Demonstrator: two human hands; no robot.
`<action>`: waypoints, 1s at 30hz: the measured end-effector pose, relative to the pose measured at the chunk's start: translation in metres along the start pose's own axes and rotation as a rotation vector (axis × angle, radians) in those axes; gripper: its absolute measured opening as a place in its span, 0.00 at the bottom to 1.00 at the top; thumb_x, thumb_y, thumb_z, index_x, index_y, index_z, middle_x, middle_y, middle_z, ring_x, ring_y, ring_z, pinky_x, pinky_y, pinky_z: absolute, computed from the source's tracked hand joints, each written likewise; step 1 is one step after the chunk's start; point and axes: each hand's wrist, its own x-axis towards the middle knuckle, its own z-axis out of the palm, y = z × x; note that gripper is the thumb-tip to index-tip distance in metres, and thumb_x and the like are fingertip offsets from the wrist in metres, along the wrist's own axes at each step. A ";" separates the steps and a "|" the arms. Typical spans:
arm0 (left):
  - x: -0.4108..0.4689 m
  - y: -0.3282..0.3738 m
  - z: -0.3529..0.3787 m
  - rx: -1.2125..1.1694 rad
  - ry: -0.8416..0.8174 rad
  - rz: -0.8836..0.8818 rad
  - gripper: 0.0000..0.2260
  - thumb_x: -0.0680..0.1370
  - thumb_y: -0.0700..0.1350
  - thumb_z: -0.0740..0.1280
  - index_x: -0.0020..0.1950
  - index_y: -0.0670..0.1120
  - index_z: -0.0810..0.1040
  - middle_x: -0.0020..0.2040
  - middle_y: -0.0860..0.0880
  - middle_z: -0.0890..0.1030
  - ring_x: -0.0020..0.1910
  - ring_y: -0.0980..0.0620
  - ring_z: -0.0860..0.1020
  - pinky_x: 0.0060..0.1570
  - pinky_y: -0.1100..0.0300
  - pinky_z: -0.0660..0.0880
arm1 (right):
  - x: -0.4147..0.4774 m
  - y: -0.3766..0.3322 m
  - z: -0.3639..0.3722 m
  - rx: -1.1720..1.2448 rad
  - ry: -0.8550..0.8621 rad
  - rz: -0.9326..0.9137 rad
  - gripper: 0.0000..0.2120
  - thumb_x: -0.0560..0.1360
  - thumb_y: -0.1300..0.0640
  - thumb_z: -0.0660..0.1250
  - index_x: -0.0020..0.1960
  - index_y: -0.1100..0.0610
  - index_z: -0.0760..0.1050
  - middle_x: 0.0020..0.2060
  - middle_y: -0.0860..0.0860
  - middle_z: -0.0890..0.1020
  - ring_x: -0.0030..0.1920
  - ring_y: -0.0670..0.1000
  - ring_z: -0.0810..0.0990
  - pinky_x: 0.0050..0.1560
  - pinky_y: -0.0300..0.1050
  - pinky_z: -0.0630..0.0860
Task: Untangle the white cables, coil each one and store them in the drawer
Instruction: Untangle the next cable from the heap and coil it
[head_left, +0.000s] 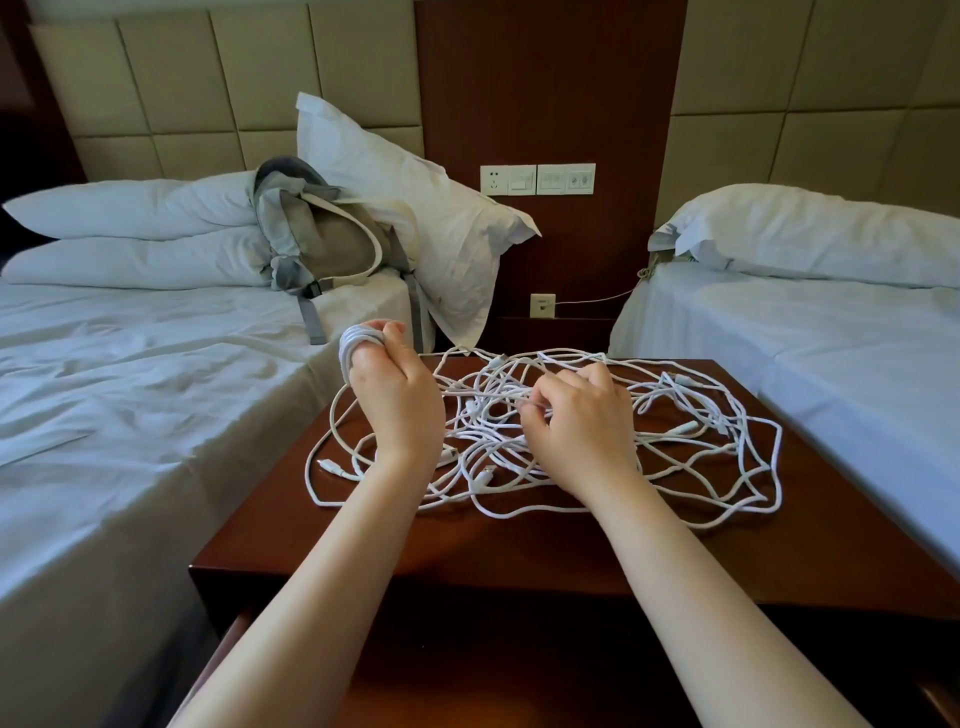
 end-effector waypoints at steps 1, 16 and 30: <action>0.001 -0.002 -0.002 0.044 0.004 0.037 0.09 0.81 0.37 0.55 0.47 0.37 0.74 0.38 0.57 0.66 0.39 0.52 0.69 0.42 0.64 0.64 | 0.001 0.003 -0.001 -0.009 -0.059 0.009 0.09 0.76 0.54 0.60 0.39 0.53 0.73 0.38 0.45 0.77 0.46 0.48 0.64 0.46 0.46 0.61; -0.004 -0.005 -0.007 0.611 -0.676 0.145 0.13 0.81 0.41 0.56 0.37 0.40 0.70 0.36 0.47 0.72 0.40 0.46 0.72 0.37 0.63 0.66 | 0.001 0.009 -0.004 0.189 0.470 -0.143 0.07 0.74 0.55 0.64 0.43 0.54 0.81 0.30 0.44 0.76 0.39 0.50 0.73 0.44 0.45 0.65; -0.012 0.029 -0.008 -0.267 -1.460 -0.516 0.17 0.74 0.44 0.56 0.25 0.44 0.66 0.20 0.51 0.59 0.22 0.53 0.55 0.25 0.63 0.53 | 0.004 0.009 -0.004 0.357 0.348 -0.019 0.11 0.77 0.52 0.61 0.45 0.53 0.81 0.32 0.34 0.66 0.42 0.40 0.62 0.44 0.46 0.62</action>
